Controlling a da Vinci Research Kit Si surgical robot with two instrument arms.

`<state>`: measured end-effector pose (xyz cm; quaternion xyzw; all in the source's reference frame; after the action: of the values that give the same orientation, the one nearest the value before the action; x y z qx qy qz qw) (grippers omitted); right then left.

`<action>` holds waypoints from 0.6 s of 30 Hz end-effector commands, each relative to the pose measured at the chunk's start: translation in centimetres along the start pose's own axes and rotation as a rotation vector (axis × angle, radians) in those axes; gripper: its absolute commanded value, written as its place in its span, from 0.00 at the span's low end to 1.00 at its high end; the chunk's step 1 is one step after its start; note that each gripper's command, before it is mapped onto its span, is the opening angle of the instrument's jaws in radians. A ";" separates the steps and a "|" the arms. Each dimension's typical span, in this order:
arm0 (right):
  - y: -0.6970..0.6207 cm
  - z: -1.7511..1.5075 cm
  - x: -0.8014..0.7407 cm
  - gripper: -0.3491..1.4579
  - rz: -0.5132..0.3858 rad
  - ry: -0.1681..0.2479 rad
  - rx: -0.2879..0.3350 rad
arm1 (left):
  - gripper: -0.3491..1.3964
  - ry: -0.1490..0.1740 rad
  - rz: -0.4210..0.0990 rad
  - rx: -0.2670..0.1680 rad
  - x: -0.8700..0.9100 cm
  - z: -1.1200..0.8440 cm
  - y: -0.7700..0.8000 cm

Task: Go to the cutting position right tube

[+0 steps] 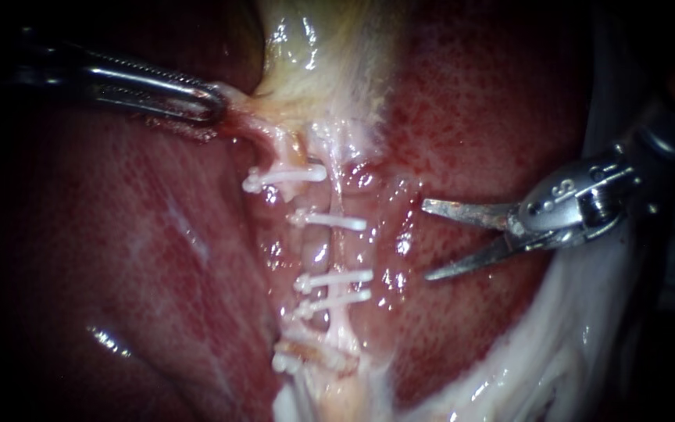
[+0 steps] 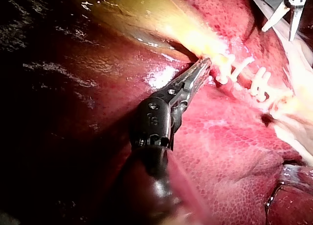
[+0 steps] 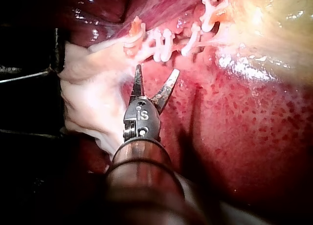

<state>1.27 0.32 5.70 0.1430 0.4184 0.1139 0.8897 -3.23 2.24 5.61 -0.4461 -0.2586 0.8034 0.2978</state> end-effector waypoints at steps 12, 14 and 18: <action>0.00 0.11 0.08 0.99 0.005 0.011 0.041 | 0.00 0.020 -0.004 0.029 0.34 -0.67 0.11; -0.01 0.18 0.11 0.99 0.017 0.018 0.067 | 0.00 0.020 -0.004 0.029 0.34 -0.67 0.12; -0.04 0.38 0.14 0.99 0.133 0.025 0.124 | 0.00 0.021 -0.004 0.031 0.34 -0.65 0.12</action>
<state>1.70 0.26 5.86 0.2362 0.4246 0.1580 0.8596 -2.83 2.49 5.02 -0.4493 -0.2443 0.8020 0.3085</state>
